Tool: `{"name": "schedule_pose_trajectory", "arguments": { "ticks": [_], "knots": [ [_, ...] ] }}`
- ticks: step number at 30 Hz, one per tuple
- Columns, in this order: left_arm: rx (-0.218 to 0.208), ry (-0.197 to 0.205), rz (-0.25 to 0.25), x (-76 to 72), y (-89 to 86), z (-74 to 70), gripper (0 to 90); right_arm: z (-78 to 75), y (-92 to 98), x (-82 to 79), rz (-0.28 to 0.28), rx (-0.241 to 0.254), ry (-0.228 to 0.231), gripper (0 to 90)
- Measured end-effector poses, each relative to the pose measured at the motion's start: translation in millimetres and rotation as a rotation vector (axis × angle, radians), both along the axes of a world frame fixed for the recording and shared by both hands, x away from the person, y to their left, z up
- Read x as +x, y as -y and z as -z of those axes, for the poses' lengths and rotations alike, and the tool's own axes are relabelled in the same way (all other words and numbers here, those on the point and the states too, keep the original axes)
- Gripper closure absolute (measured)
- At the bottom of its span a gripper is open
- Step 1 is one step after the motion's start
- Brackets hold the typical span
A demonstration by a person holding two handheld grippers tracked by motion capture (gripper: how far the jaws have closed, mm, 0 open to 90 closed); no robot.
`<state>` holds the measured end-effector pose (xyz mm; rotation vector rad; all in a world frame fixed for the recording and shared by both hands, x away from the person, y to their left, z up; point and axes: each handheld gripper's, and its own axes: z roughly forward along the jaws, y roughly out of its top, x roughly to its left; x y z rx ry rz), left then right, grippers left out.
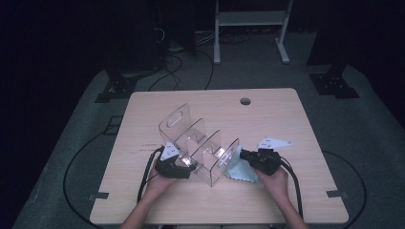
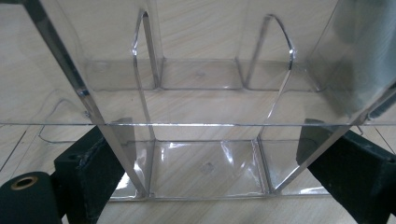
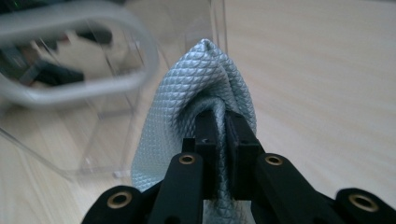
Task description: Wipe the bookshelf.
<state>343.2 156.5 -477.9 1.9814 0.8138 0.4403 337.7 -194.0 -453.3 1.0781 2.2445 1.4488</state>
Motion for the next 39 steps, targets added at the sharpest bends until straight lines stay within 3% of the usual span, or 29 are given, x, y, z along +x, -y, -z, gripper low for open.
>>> {"name": "schedule_pose_trajectory", "arguments": {
  "ticks": [3, 5, 7, 8, 9, 13, 18, 22, 26, 29, 31, 33, 36, 39],
  "knots": [
    [0.0, -0.001, -0.002, -0.4, 0.3, -0.1, 7.7, -12.6, -5.6, -7.9, -0.026, 0.033, 0.031, 84.3],
    [0.0, 0.0, 0.0, -0.2, -0.1, 0.0, 7.7, -17.3, -13.4, -14.3, -0.044, 0.002, 0.059, 84.2],
    [0.0, 0.0, 0.0, -0.2, 0.0, 0.0, 7.7, -17.1, -12.0, -13.8, -0.045, 0.013, 0.054, 84.3],
    [0.0, 0.002, -0.001, -0.4, 0.4, 0.0, 7.7, -16.4, -8.6, -11.1, -0.034, 0.022, 0.042, 84.3],
    [-0.003, 0.003, -0.002, -0.6, 0.9, 0.1, 7.7, -16.0, -0.6, -4.7, 0.018, 0.019, 0.045, 84.4],
    [-0.001, 0.002, 0.0, -0.6, 1.3, 0.1, 7.7, -16.7, 6.4, 1.3, 0.042, 0.05, 0.027, 84.3],
    [-0.001, 0.002, 0.003, -0.4, 0.8, 0.1, 7.7, -27.7, -13.9, -17.9, -0.054, 0.028, 0.079, 84.3],
    [-0.001, 0.005, 0.003, -0.4, 1.5, 0.2, 7.7, -33.7, -8.6, -13.3, -0.028, 0.01, 0.099, 84.4],
    [0.002, 0.005, 0.002, -0.4, 2.3, 0.1, 7.6, -34.2, -3.4, -8.2, -0.001, 0.034, 0.091, 84.3],
    [0.002, 0.005, 0.004, -0.5, 1.6, 0.1, 7.6, -36.1, -13.8, -18.8, -0.065, 0.05, 0.1, 84.2],
    [0.001, 0.007, 0.004, -0.6, 1.1, 0.1, 7.7, -37.8, -19.7, -25.4, -0.1, 0.032, 0.118, 84.2],
    [0.002, 0.006, 0.002, -0.8, 1.6, 0.0, 7.7, -39.4, -17.9, -25.0, -0.089, 0.018, 0.12, 84.2],
    [0.005, 0.008, 0.001, -0.8, 2.5, -0.3, 7.7, -39.6, -7.4, -16.1, -0.037, 0.056, 0.106, 84.2],
    [0.004, 0.007, -0.001, -0.8, 2.6, -0.2, 7.7, -40.6, -12.3, -18.9, -0.046, 0.032, 0.125, 84.3]
  ]
}}
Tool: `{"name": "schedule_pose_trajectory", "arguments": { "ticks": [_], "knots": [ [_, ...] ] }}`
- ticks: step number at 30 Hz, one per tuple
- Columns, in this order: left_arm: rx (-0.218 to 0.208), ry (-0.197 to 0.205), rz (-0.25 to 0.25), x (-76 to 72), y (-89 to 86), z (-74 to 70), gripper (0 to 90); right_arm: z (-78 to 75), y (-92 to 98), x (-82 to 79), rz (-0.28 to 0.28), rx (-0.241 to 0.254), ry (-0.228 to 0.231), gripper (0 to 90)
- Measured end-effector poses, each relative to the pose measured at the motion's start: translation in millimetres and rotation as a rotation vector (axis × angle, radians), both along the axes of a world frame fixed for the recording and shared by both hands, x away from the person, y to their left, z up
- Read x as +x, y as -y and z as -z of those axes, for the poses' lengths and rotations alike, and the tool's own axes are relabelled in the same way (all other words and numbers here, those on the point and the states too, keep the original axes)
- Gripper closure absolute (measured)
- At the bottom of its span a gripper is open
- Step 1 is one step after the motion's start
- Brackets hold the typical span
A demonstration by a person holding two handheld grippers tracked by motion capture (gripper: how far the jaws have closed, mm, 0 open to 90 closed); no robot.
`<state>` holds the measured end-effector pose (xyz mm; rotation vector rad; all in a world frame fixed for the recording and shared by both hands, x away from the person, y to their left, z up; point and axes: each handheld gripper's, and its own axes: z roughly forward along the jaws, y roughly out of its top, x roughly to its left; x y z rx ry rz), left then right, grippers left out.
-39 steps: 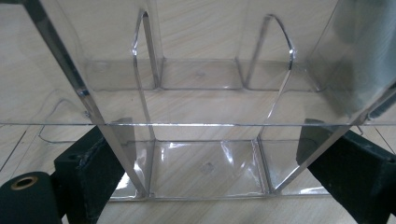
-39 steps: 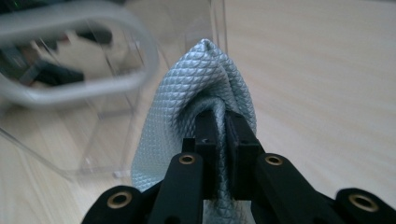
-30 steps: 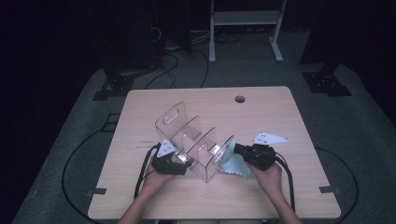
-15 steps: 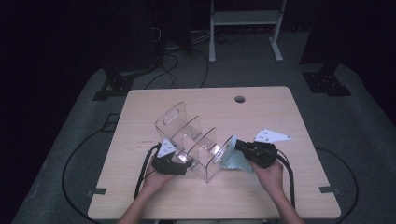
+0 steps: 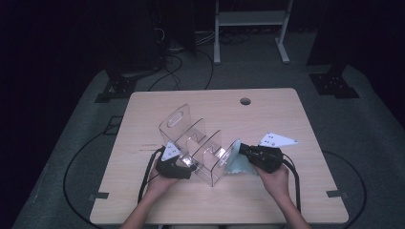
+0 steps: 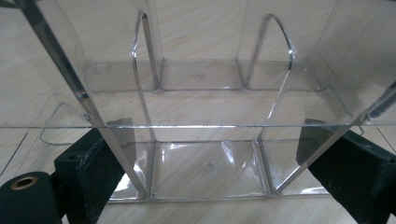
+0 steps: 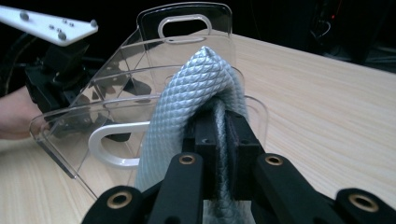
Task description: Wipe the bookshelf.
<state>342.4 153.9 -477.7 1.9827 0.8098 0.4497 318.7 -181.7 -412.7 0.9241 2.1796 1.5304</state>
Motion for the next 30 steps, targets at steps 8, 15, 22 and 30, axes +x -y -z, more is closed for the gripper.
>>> {"name": "schedule_pose_trajectory", "arguments": {
  "ticks": [8, 15, 22, 30],
  "knots": [
    [0.001, 0.0, -0.001, -0.2, -0.9, -0.2, 7.8, -4.1, -18.5, -19.0, -0.101, -0.025, 0.016, 84.3],
    [0.003, 0.0, -0.009, -0.8, 0.9, -0.4, 7.8, -3.8, -7.3, -8.3, -0.026, 0.005, 0.025, 84.3],
    [-0.003, -0.001, -0.009, -0.6, -0.1, 0.0, 7.9, -1.4, -35.2, -38.2, -0.163, -0.01, 0.043, 84.2],
    [-0.003, -0.004, -0.02, 0.2, 1.9, -0.2, 7.9, -1.3, -25.2, -28.6, -0.098, 0.008, 0.033, 84.4]
  ]
}}
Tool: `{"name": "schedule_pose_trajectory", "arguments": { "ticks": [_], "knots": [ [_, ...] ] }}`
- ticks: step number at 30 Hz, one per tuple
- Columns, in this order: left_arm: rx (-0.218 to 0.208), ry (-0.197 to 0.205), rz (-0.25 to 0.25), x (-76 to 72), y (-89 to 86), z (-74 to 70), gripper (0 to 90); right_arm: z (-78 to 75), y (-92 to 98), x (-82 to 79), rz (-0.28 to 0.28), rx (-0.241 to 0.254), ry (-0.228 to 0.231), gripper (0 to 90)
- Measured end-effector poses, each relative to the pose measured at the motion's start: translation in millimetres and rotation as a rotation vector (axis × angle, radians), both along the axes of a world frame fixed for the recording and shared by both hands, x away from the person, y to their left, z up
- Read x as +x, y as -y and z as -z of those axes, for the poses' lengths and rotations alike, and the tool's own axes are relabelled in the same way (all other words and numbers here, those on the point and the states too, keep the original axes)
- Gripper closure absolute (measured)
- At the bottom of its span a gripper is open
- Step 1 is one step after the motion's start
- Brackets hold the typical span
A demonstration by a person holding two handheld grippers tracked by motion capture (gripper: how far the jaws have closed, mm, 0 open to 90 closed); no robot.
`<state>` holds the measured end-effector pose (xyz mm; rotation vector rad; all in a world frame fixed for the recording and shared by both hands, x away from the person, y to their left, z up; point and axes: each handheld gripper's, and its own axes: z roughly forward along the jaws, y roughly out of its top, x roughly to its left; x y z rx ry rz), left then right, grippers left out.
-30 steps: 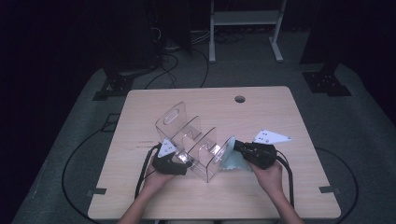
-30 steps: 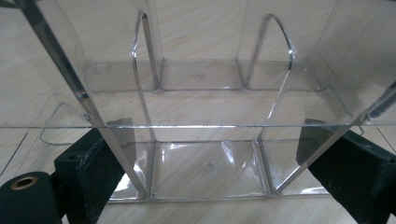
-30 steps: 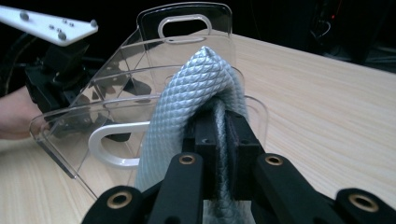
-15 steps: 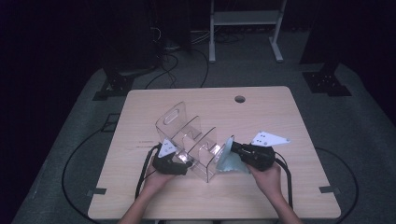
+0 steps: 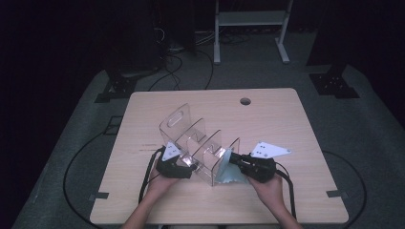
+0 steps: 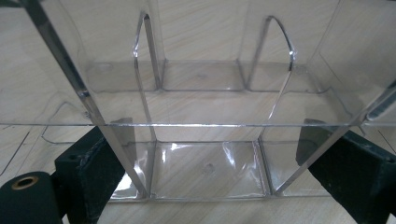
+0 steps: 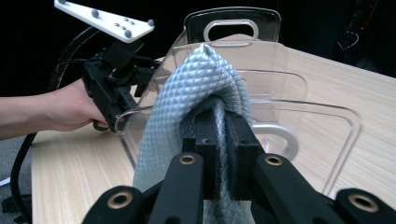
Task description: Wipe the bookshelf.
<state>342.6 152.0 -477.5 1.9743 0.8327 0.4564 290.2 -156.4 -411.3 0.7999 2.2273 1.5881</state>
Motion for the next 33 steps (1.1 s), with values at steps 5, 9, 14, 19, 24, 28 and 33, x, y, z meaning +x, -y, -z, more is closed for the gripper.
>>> {"name": "schedule_pose_trajectory", "arguments": {
  "ticks": [5, 9, 14, 19, 24, 28, 33],
  "knots": [
    [0.007, 0.001, 0.001, 1.1, -1.1, -0.4, 8.0, 3.4, -21.4, -19.1, -0.089, -0.021, 0.011, 84.4],
    [0.003, 0.005, -0.006, 1.2, 0.1, -0.3, 8.0, 2.1, -12.7, -10.8, -0.057, -0.007, 0.003, 84.5],
    [0.007, 0.003, -0.007, 2.8, -0.2, -0.3, 8.0, 3.0, -13.4, -10.8, -0.035, 0.004, 0.01, 84.4],
    [0.006, 0.002, -0.008, 2.7, -1.9, -0.3, 8.1, 10.4, -29.7, -23.1, -0.1, -0.032, 0.024, 84.4],
    [0.005, 0.005, -0.011, 2.4, -1.3, -0.4, 8.1, 22.6, -11.5, -7.0, -0.023, -0.018, -0.028, 84.4],
    [0.006, 0.007, -0.011, 2.9, -1.0, -0.4, 8.1, 37.5, -15.8, -8.5, -0.03, -0.05, -0.058, 84.4],
    [0.0, 0.007, -0.015, 2.9, -2.4, 0.0, 8.2, 48.2, -23.7, -5.8, -0.046, -0.097, -0.063, 84.4]
  ]
}}
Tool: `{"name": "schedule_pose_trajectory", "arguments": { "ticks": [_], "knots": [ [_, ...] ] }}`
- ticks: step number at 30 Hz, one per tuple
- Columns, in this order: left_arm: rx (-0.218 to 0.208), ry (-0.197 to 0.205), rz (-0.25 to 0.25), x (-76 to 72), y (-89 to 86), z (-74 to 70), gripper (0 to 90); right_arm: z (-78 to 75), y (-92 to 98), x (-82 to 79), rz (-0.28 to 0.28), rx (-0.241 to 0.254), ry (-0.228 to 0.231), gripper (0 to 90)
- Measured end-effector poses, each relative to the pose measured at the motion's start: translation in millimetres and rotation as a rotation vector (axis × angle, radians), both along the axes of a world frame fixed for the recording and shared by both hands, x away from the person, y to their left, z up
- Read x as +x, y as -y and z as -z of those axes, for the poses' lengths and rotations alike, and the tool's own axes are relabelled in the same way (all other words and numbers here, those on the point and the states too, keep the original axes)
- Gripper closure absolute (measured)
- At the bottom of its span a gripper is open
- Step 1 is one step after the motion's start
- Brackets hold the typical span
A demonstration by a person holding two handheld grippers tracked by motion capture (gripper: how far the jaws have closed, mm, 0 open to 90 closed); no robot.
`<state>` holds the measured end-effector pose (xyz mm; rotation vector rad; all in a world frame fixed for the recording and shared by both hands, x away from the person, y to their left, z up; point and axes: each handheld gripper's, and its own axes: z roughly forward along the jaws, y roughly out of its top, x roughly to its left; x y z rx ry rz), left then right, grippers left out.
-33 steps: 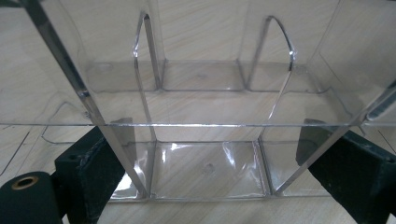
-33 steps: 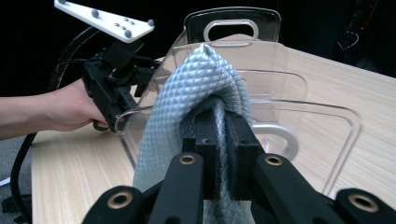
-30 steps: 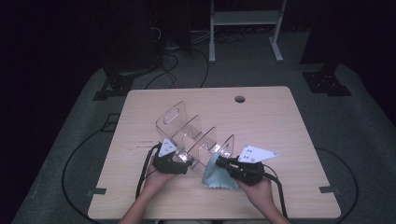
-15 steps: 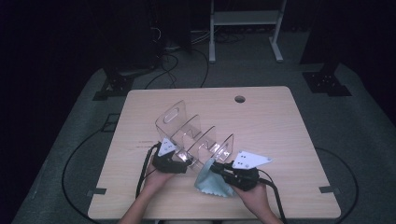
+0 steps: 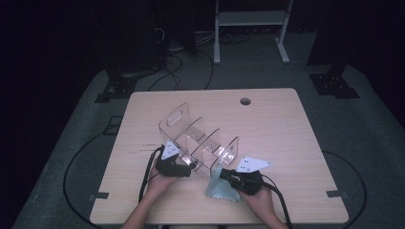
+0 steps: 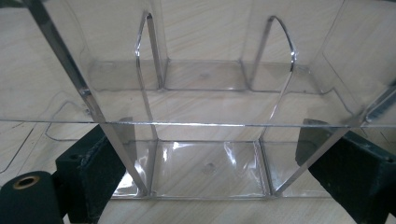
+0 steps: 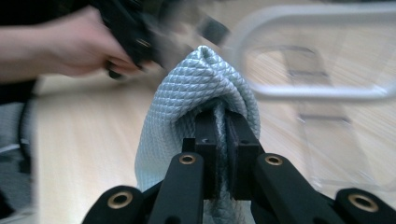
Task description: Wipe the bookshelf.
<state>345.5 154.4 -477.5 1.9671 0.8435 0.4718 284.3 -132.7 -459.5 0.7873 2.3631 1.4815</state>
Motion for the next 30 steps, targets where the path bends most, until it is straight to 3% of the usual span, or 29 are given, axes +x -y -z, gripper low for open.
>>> {"name": "schedule_pose_trajectory", "arguments": {
  "ticks": [2, 4, 6, 9, 15, 19, 21, 23, 26, 27, 30],
  "knots": [
    [0.005, 0.003, 0.003, 0.2, -0.3, 0.0, 8.1, 5.7, 8.7, 8.0, 0.059, -0.022, 0.0, 84.4],
    [0.003, 0.006, 0.002, 0.1, 0.1, 0.0, 8.2, 13.5, 20.1, 18.9, 0.112, 0.001, -0.052, 84.4],
    [0.003, 0.009, 0.002, 0.2, 0.2, 0.0, 8.1, 17.7, 23.4, 23.0, 0.131, 0.008, -0.075, 84.2],
    [-0.001, 0.004, 0.001, 0.5, -1.0, 0.4, 8.1, 17.9, 17.3, 20.1, 0.13, -0.009, -0.046, 81.8],
    [0.004, 0.003, 0.003, 0.7, -1.0, 0.0, 8.1, 14.6, 26.1, 19.1, 0.073, -0.016, -0.084, 60.4],
    [0.004, 0.003, 0.003, 0.7, -1.0, -0.1, 8.1, 13.2, 25.8, 14.1, 0.031, -0.003, -0.09, 53.9],
    [0.004, 0.002, 0.003, 0.7, -1.0, -0.1, 8.2, 15.9, 19.4, 16.1, 0.037, -0.027, -0.083, 50.3],
    [0.006, 0.004, 0.003, 0.7, -0.8, -0.2, 8.1, 19.7, 13.1, 18.8, 0.062, -0.054, -0.082, 50.9],
    [0.008, 0.006, -0.001, 1.0, -0.7, -0.4, 8.2, 24.5, 7.6, 20.7, 0.093, -0.075, -0.071, 59.2],
    [0.006, 0.007, -0.001, 0.9, -0.7, -0.3, 8.2, 25.7, 6.4, 20.3, 0.104, -0.098, -0.051, 68.2],
    [0.007, 0.008, -0.002, 0.9, -0.6, -0.3, 8.2, 30.1, 6.3, 21.8, 0.1, -0.128, -0.049, 77.5]
  ]
}}
